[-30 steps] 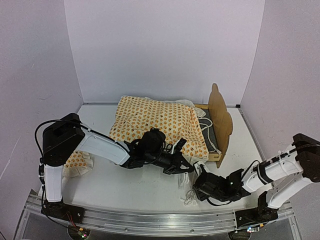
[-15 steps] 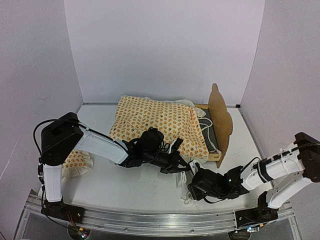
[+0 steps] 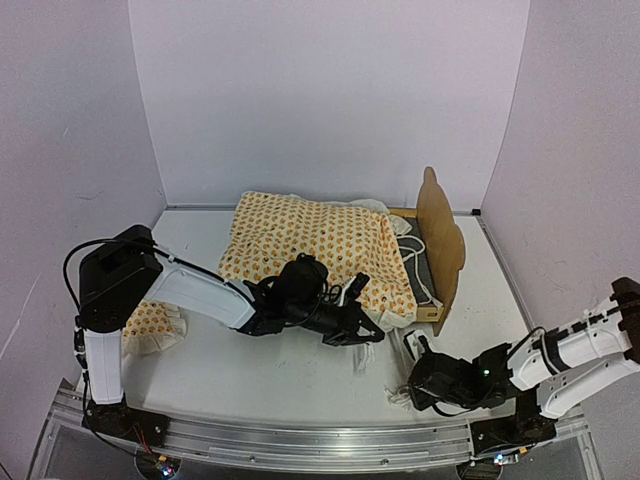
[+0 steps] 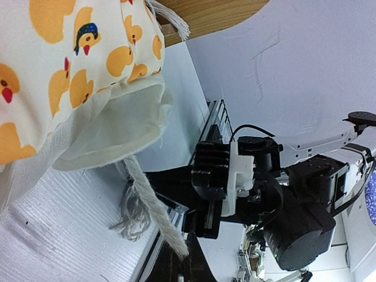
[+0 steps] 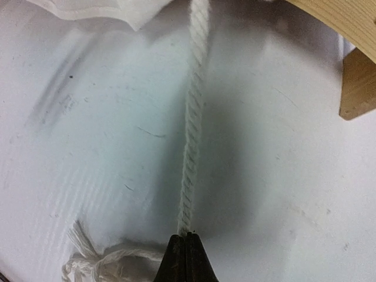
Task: Set up the pet bed
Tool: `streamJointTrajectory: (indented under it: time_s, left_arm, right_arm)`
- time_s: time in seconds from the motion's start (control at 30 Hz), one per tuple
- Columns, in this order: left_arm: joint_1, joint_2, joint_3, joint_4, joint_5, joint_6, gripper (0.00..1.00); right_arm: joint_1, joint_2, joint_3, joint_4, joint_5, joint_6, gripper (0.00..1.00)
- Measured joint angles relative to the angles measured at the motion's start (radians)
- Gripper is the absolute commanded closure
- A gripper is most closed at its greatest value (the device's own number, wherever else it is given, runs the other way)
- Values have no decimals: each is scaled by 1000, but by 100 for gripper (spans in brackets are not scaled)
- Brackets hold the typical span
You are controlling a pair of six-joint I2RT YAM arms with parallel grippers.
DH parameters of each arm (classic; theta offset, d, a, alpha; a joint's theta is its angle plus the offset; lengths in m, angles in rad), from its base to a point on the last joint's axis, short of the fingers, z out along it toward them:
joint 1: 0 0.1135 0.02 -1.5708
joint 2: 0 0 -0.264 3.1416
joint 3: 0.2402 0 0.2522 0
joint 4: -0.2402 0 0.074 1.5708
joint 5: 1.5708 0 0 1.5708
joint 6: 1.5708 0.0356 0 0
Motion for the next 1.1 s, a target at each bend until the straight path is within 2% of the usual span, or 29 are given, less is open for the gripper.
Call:
streamJointTrajectory:
  time_s: [0.17,0.37,0.5,0.7,0.77,0.83,0.97,1.0,1.03,1.1]
  left_arm:
    - [-17,-2,0,-15,-13,75,100]
    - [-103,4,86,-197,-121,264,100]
    - [-193,53,232,-310,-207,373,98]
    - [-253,158,373,-462,-236,465,86]
    - [-254,174,376,-507,-235,484,76]
    - [-254,179,376,-549,-235,501,56]
    - [-247,162,352,-560,-235,530,30]
    - [-244,142,322,-553,-234,530,18]
    - [-240,116,285,-547,-232,531,10]
    - [-227,71,222,-527,-210,534,12]
  right_arm:
    - [-38,-169,-6,-165,-36,-11,100]
    - [-263,-352,0,-277,-230,-106,100]
    - [-323,-355,30,-315,-362,-172,100]
    - [-361,-327,76,-325,-457,-249,100]
    - [-371,-332,76,-324,-459,-259,100]
    - [-376,-337,76,-323,-460,-264,100]
    - [-378,-362,76,-320,-463,-275,100]
    - [-378,-368,75,-320,-469,-278,100]
    - [-378,-377,74,-320,-475,-283,100]
    - [-378,-393,72,-319,-483,-293,100]
